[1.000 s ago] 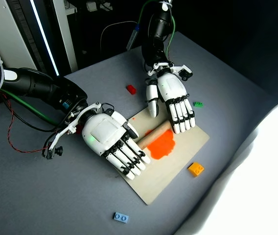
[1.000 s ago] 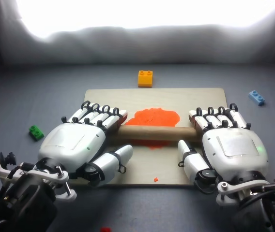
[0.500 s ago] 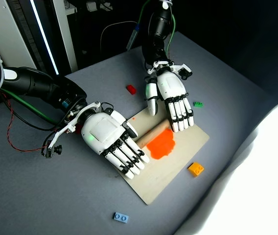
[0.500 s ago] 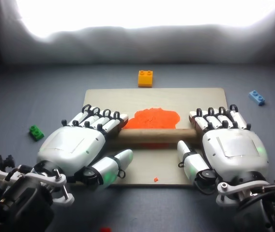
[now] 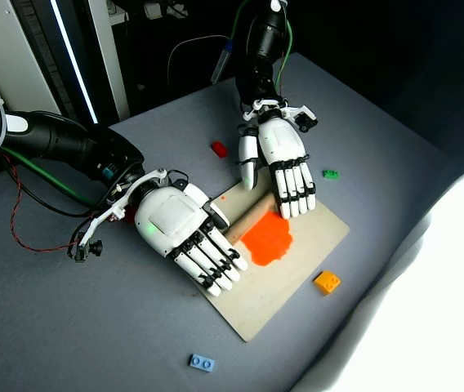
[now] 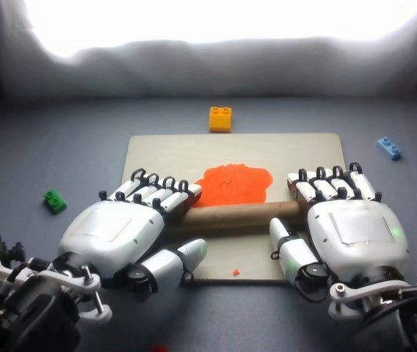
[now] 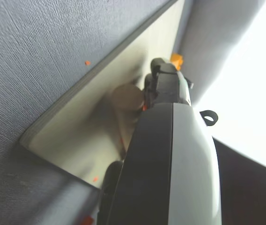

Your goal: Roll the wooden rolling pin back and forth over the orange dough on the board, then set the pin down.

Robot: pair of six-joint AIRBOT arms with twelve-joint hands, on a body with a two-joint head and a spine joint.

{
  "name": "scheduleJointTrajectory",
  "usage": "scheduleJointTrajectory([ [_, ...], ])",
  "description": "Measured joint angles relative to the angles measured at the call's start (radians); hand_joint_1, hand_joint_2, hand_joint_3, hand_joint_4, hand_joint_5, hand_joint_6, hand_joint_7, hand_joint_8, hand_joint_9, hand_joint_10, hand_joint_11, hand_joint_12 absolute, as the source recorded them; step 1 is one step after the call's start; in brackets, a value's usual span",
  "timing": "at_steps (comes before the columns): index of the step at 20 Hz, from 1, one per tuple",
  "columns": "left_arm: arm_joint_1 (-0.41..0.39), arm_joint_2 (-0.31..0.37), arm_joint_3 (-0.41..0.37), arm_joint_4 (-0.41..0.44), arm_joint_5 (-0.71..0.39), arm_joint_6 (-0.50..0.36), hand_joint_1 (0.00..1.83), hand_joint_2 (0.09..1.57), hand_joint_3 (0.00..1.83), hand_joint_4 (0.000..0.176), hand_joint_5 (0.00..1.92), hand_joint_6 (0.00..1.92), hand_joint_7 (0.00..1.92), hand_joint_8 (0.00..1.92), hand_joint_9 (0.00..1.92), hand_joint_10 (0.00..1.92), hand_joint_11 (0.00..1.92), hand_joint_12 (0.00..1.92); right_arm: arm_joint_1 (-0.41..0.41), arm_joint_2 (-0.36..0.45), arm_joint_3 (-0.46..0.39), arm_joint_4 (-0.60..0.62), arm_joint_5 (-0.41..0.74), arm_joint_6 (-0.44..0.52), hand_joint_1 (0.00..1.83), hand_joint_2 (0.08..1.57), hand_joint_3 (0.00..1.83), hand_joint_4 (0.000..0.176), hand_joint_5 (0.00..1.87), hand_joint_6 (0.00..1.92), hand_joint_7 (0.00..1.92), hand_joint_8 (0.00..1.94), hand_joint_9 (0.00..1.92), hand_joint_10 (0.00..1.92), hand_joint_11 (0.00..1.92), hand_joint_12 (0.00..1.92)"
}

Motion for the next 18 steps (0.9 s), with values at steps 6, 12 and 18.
scheduleJointTrajectory([
  [6, 0.001, 0.012, -0.009, 0.001, 0.001, -0.004, 0.0, 1.54, 0.0, 0.0, 0.22, 0.0, 0.21, 0.0, 0.15, 0.0, 0.0, 0.26, 0.0, -0.001, -0.002, 0.005, 0.008, -0.009, 0.0, 1.57, 0.06, 0.0, 0.35, 0.01, 0.38, 0.01, 0.28, 0.01, 0.0, 0.65],
  [12, 0.001, 0.025, -0.016, 0.01, 0.001, -0.012, 0.0, 1.54, 0.0, 0.0, 0.21, 0.0, 0.23, 0.0, 0.16, 0.0, 0.0, 0.21, 0.0, -0.002, -0.006, 0.01, 0.017, -0.02, 0.0, 1.57, 0.05, 0.0, 0.32, 0.01, 0.37, 0.0, 0.27, 0.01, 0.0, 0.55],
  [18, 0.003, 0.039, -0.037, 0.019, 0.001, -0.014, 0.0, 1.54, 0.0, 0.0, 0.21, 0.0, 0.22, 0.0, 0.15, 0.0, 0.0, 0.21, 0.0, -0.002, -0.021, 0.018, 0.028, -0.025, 0.0, 1.57, 0.08, 0.0, 0.33, 0.01, 0.37, 0.01, 0.27, 0.01, 0.0, 0.57],
])
